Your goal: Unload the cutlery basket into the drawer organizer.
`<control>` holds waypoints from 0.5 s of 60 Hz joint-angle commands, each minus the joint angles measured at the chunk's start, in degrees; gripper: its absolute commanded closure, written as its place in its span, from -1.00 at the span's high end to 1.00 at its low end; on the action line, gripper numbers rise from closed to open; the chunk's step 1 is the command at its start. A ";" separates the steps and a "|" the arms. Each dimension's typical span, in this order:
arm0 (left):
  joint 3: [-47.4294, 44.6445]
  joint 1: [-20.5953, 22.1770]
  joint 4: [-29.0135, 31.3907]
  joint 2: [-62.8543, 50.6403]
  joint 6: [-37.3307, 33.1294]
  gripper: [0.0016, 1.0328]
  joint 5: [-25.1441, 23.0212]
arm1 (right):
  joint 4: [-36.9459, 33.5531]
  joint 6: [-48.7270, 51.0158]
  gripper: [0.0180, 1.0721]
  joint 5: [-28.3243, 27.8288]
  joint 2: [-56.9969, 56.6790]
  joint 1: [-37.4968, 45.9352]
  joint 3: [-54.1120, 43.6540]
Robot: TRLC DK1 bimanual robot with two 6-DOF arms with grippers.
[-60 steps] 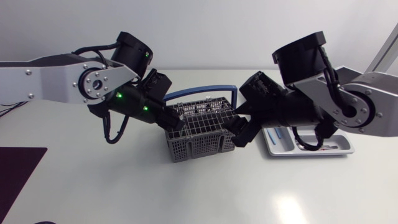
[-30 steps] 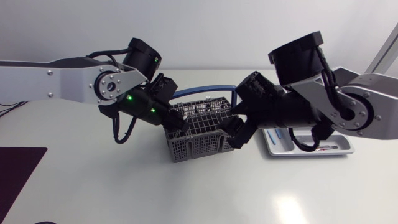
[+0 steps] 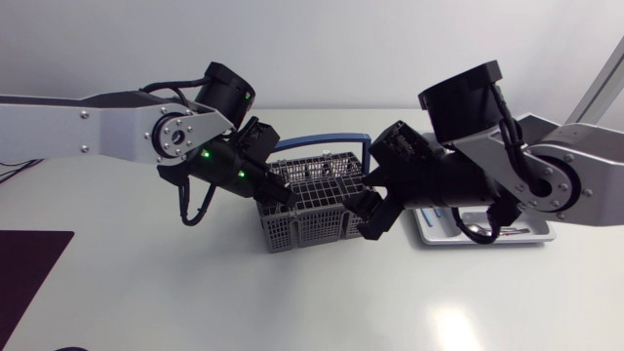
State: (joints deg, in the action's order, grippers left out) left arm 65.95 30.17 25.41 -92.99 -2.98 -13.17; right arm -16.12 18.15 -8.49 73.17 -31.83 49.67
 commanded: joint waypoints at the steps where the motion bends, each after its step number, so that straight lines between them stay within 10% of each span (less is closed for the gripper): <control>1: 0.49 -0.47 -0.36 1.85 0.70 -0.61 0.51 | 0.65 -1.01 0.36 0.32 0.22 -0.51 -1.24; 30: 1.20 0.15 0.96 8.26 1.05 -0.61 0.51 | 1.09 -1.28 0.36 0.41 0.93 -1.04 -0.89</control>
State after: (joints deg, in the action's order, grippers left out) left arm 65.95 30.13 25.96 -86.61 -2.96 -12.99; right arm -16.03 18.15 -8.49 73.19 -32.23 49.65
